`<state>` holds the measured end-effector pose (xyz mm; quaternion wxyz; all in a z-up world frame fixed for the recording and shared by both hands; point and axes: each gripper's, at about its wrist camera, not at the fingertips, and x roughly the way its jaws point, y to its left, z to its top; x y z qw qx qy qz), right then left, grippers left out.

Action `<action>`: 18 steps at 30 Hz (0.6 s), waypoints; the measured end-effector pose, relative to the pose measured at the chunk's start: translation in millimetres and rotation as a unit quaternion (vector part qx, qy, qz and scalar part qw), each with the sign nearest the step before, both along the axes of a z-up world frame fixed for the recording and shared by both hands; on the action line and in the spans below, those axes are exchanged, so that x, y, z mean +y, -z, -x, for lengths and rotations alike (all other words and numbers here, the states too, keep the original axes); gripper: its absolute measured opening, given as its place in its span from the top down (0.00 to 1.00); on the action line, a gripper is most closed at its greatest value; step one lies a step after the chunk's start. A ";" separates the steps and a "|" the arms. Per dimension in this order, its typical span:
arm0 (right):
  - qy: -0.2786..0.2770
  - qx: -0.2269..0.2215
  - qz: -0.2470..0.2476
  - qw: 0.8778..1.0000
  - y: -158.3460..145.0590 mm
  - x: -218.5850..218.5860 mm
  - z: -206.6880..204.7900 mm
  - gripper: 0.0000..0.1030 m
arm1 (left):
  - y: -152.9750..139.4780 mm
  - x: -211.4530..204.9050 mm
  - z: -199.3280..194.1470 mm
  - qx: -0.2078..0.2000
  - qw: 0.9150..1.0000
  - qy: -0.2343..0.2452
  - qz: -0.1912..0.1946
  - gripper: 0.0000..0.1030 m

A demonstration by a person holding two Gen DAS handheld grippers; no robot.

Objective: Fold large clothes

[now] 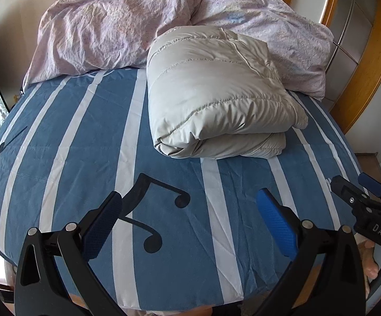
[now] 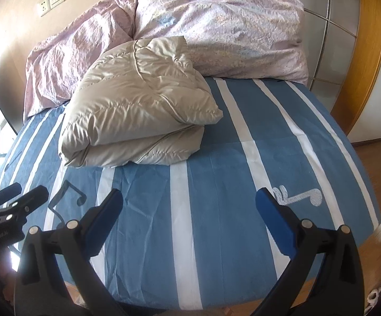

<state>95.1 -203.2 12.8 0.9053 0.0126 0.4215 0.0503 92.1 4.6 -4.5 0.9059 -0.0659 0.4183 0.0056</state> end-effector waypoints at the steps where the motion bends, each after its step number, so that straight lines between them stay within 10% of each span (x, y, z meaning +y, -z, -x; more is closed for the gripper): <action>1: -0.002 -0.002 0.002 1.000 -1.3 1.1 2.5 0.02 | -0.5 0.1 1.9 -0.001 1.000 -0.001 -0.001 0.01; 18: 0.000 -0.018 0.022 1.000 -8.6 1.5 27.2 0.02 | -1.9 -10.3 20.2 -0.002 1.000 0.001 -0.008 0.01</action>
